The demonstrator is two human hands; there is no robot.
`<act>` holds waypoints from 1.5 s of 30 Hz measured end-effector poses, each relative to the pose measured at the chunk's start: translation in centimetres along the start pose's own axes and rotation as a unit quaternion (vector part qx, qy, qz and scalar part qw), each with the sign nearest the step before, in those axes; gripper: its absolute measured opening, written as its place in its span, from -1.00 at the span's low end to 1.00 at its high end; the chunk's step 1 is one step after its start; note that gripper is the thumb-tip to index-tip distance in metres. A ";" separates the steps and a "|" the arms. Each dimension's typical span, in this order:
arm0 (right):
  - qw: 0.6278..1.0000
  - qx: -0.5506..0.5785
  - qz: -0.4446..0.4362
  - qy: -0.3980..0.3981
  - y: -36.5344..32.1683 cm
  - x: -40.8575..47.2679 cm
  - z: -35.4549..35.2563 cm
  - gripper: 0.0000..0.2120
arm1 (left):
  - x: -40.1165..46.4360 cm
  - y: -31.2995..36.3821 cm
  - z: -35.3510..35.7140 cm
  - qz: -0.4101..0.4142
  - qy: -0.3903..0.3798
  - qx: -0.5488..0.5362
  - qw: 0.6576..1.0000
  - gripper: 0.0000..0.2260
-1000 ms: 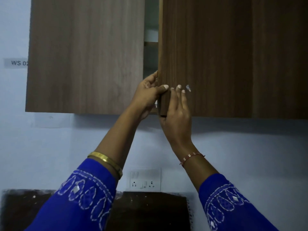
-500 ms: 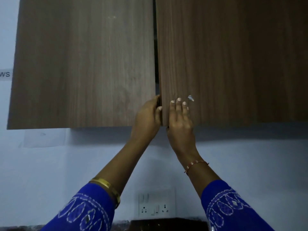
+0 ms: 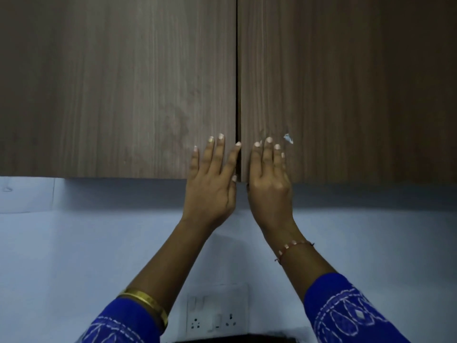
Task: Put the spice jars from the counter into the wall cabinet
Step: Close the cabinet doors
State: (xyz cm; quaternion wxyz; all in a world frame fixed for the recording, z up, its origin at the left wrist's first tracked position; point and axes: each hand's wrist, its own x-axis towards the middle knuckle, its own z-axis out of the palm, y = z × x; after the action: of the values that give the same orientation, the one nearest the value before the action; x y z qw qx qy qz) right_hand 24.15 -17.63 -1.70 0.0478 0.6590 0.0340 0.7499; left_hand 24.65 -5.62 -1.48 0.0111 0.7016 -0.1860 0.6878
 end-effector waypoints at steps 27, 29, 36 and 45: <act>0.998 0.031 -0.048 -0.038 0.4 0.1 0.2 -0.52 | 0.0 -0.2 -0.8 0.026 -0.046 0.036 0.998 -0.48; 0.997 0.052 -0.048 -0.032 0.5 -0.5 0.5 -0.48 | -0.1 -0.1 -0.7 0.022 -0.049 0.047 0.997 -0.47; 0.995 0.047 -0.045 -0.073 0.5 -1.3 0.5 -0.23 | -0.6 0.6 -0.4 0.003 -0.046 0.050 0.998 -0.43; 0.985 0.063 -0.056 -0.153 1.1 -1.9 -1.1 -0.19 | -1.5 1.7 -1.7 -0.007 -0.110 0.043 0.993 -0.38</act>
State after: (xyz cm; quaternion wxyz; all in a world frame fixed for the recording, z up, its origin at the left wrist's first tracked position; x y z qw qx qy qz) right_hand 23.29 -18.93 -3.58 0.0527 0.7648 0.1100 0.6326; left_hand 22.59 -6.34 -3.23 -0.0348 0.7738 -0.1518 0.6140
